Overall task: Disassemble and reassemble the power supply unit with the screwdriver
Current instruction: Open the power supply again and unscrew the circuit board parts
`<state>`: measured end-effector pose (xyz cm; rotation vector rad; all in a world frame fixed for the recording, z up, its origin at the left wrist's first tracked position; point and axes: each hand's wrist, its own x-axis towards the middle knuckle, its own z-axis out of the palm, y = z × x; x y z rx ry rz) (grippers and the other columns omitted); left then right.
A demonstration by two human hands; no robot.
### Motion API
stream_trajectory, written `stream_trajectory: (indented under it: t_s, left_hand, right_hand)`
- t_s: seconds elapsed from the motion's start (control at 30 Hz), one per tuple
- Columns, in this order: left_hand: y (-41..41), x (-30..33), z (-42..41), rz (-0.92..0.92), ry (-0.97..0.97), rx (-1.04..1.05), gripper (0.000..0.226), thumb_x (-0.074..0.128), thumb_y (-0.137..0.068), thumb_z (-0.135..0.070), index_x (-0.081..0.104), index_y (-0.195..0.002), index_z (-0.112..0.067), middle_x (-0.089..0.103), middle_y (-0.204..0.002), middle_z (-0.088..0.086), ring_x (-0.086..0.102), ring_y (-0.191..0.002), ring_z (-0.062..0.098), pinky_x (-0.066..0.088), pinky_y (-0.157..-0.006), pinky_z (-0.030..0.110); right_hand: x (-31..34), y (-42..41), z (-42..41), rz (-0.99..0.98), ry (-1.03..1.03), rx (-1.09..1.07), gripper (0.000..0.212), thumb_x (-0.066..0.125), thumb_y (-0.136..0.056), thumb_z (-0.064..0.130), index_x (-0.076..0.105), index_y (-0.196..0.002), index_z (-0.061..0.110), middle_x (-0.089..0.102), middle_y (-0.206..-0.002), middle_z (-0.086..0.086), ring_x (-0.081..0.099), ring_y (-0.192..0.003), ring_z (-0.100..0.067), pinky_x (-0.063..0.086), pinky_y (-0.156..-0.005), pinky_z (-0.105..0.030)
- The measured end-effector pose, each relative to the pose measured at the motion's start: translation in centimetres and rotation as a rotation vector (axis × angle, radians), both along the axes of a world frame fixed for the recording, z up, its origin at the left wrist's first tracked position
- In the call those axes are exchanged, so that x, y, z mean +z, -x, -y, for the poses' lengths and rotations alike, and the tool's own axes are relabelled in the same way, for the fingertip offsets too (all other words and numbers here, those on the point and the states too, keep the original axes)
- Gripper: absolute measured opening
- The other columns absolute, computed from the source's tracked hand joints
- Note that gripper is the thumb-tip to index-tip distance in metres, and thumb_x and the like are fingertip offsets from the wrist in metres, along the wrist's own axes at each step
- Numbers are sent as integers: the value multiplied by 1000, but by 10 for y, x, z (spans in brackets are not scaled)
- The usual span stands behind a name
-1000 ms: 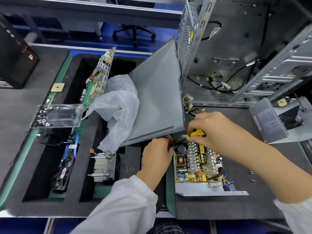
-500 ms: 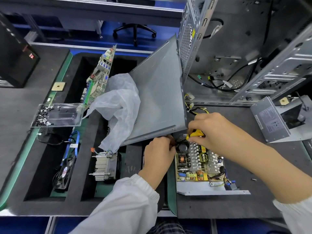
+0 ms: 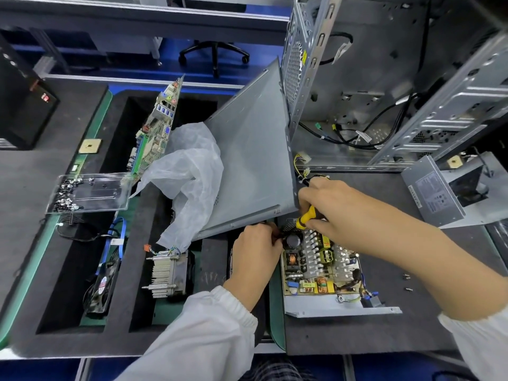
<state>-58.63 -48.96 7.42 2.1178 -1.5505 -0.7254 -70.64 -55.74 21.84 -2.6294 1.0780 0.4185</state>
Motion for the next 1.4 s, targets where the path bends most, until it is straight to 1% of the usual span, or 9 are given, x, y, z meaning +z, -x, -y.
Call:
stream_trajectory:
  t_s: [0.3,0.5,0.67,0.77,0.9,1.03,1.23,1.3,1.4]
  left_hand:
    - [0,-3,-1,-4,23,18,22,62,-92,-24,74,-111,-21,74,-99,3,66,-92,20,54,-79,35]
    - [2,-4,-1,-11,57,19,21,63,-92,-25,75,-110,-22,74,-101,1,67,-92,20,54,-78,34]
    - [1,-4,-5,-26,129,8,21,63,-92,-23,76,-108,-18,74,-102,2,67,-91,21,54,-78,36]
    - [2,2,-8,3,249,2,13,71,-87,-18,77,-97,-13,74,-89,5,68,-81,24,55,-69,36]
    - [2,3,-12,3,465,-51,11,80,-78,-8,74,-87,-9,70,-76,5,67,-67,22,56,-56,31]
    - [8,5,-18,-303,448,-14,20,76,-82,-16,68,-100,-17,61,-82,-1,60,-73,13,55,-64,36]
    - [8,5,-15,-188,575,39,10,76,-75,-1,74,-83,-7,70,-77,6,64,-71,18,54,-66,39]
    - [6,5,-14,-154,574,27,10,76,-76,-6,75,-86,-5,71,-78,6,64,-71,16,52,-66,33]
    - [3,5,-14,-140,605,-9,6,72,-78,-9,73,-83,-6,67,-72,2,56,-66,7,46,-64,20]
  right_hand:
    - [-10,-19,-12,-195,345,20,15,44,-98,26,49,-104,13,62,-97,-4,62,-85,-26,32,-56,-29]
    - [2,-8,-11,-137,72,-86,36,57,-90,13,21,-89,17,21,-95,-2,38,-54,-12,23,-44,-24]
    - [5,-16,-17,-148,257,-57,23,48,-97,34,46,-103,12,51,-99,-5,60,-85,-25,32,-60,-28]
    - [2,-19,-22,-213,531,56,39,53,-89,53,46,-91,15,47,-64,4,62,-65,-20,33,-51,-25]
    - [-1,-7,-21,-114,248,10,43,48,-93,47,16,-101,19,41,-78,1,40,-56,-18,25,-43,-27]
    - [3,-3,-17,-47,11,-18,33,47,-97,30,17,-90,19,47,-87,-4,49,-70,-23,37,-54,-31]
    - [2,-12,-33,-96,332,15,48,43,-92,56,36,-110,12,53,-98,-4,62,-89,-27,33,-59,-31]
    - [12,-4,-34,-1,280,103,43,62,-87,35,28,-110,21,39,-104,-3,53,-79,-25,33,-56,-30]
    - [21,1,-35,1,230,206,45,55,-78,-3,34,-109,23,30,-101,-2,25,-68,-18,26,-54,-29]
